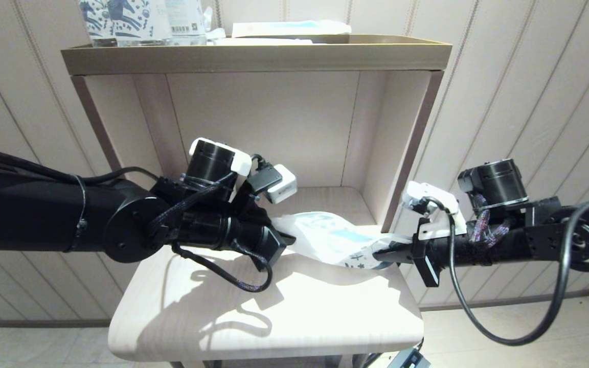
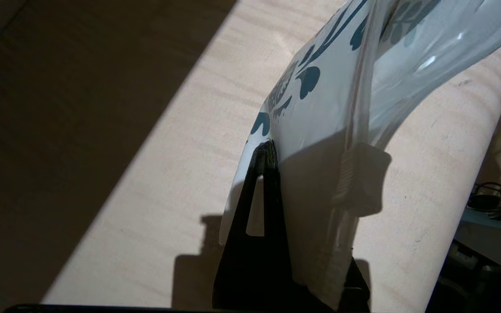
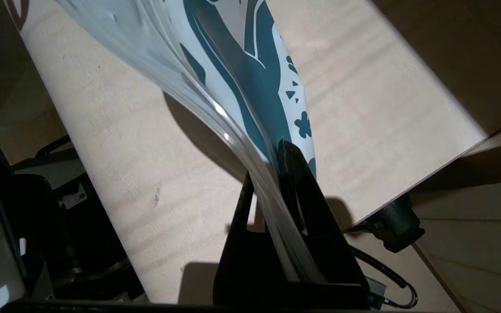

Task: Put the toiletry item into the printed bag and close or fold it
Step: Hand it to the other hand

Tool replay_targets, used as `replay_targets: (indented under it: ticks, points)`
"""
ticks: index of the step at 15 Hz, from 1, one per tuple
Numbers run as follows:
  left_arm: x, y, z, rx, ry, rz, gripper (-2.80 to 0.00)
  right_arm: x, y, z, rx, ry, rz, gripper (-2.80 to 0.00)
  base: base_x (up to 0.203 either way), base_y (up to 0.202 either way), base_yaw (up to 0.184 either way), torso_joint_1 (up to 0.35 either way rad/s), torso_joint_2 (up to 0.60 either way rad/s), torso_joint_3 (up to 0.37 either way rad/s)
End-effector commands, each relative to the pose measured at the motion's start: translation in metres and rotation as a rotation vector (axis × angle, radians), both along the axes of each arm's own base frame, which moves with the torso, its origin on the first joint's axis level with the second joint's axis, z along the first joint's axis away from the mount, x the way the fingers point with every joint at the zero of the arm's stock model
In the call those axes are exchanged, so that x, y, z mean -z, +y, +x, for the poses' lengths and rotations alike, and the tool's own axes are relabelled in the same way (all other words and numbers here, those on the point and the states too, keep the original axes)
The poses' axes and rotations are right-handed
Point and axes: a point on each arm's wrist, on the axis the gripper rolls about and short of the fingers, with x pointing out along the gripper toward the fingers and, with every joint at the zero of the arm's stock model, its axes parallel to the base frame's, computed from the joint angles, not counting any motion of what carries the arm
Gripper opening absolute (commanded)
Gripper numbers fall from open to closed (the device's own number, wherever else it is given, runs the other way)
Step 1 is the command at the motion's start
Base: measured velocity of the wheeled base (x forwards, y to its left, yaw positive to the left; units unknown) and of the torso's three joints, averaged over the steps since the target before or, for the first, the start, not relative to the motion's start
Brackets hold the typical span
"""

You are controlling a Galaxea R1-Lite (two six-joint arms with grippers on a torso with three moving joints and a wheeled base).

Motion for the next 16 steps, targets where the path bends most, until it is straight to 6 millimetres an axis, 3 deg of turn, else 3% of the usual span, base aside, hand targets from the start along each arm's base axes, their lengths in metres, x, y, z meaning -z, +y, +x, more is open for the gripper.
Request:
replay_targets:
  ticks: [1, 2, 3, 11, 16]
  points:
    - [-0.003, -0.002, 0.001, 0.002, 0.022, -0.031, -2.8, 0.002, 0.001, 0.001, -0.009, 0.004, 0.001, -2.8, 0.0, 0.0, 0.0, 0.0, 0.0, 0.0]
    - [-0.005, -0.002, 0.001, -0.005, 0.029, -0.042, -2.8, 0.002, 0.001, 0.001, -0.008, 0.005, 0.002, -2.8, 0.0, 0.0, 0.0, 0.0, 0.0, 0.0]
    - [-0.007, -0.001, 0.0, -0.004, 0.028, -0.048, 0.0, 0.001, 0.001, 0.0, -0.007, 0.003, 0.001, -2.8, 0.0, 0.0, 0.0, 0.0, 0.0, 0.0]
    - [-0.001, 0.0, -0.001, 0.005, 0.025, -0.029, 0.0, -0.002, -0.002, 0.002, -0.008, -0.007, 0.013, -2.8, 0.0, 0.0, 0.0, 0.0, 0.0, 0.0]
    - [-0.013, 0.033, 0.004, 0.052, -0.023, -0.055, 0.0, -0.004, -0.008, 0.0, -0.063, 0.05, 0.066, -2.8, 0.0, 0.0, 0.0, 0.0, 0.0, 0.0]
